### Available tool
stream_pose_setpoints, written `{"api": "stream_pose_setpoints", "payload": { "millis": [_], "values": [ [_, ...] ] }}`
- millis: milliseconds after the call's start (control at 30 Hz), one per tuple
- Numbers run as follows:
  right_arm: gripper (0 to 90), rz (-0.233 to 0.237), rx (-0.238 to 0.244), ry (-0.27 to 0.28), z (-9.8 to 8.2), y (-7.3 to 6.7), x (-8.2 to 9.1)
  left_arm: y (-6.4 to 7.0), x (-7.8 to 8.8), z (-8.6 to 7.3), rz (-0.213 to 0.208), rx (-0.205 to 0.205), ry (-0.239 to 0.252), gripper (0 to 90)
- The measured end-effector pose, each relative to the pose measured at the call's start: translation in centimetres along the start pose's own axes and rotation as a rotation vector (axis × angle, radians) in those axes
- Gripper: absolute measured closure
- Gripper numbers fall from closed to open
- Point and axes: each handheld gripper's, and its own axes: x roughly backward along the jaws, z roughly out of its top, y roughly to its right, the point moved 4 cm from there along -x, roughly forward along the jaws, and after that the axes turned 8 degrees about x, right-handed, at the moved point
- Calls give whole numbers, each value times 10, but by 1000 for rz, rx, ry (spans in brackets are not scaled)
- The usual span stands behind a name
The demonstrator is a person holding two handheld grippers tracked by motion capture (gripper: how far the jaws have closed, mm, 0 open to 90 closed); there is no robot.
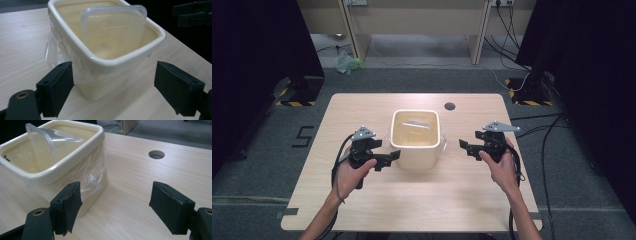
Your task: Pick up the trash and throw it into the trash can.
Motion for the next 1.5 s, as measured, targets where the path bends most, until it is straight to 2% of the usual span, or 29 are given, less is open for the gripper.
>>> {"api": "stream_pose_setpoints", "payload": {
  "millis": [100, 200, 333, 433, 500, 733, 800, 1033, 1133, 1233, 1500],
  "values": [
    [246, 14, -2, 2, -7, -4, 2, -1, 2, -10, 19, -16, -4, 154],
    [242, 29, 1, 6, -14, -9, 4, -4, -1, -22, 4, 4, -10, 153],
    [240, 40, -10, 20, -21, -14, 6, -7, -5, -34, 11, 9, -17, 153],
    [237, 31, 3, 22, -25, -17, 7, -9, -8, -39, 6, 22, -12, 153],
    [237, 32, 13, 18, -28, -20, 7, -10, -11, -43, 15, 16, -15, 153],
    [234, 45, 10, 42, -40, -29, 4, -13, -15, -52, 23, 17, -23, 153],
    [226, 50, 30, 0, -44, -32, 0, -13, -17, -57, 25, 15, -33, 153],
    [225, 56, 57, 13, -44, -41, -1, -16, -31, -72, 27, 9, -74, 153],
    [225, 59, 64, 25, -46, -47, 1, -17, -32, -75, 30, 8, -75, 153],
    [225, 72, 62, 5, -56, -51, 0, -18, -34, -79, 40, 3, -80, 153],
    [213, 69, 59, -57, -78, -51, -5, -25, -43, -98, 70, -12, -123, 153]
  ]
}}
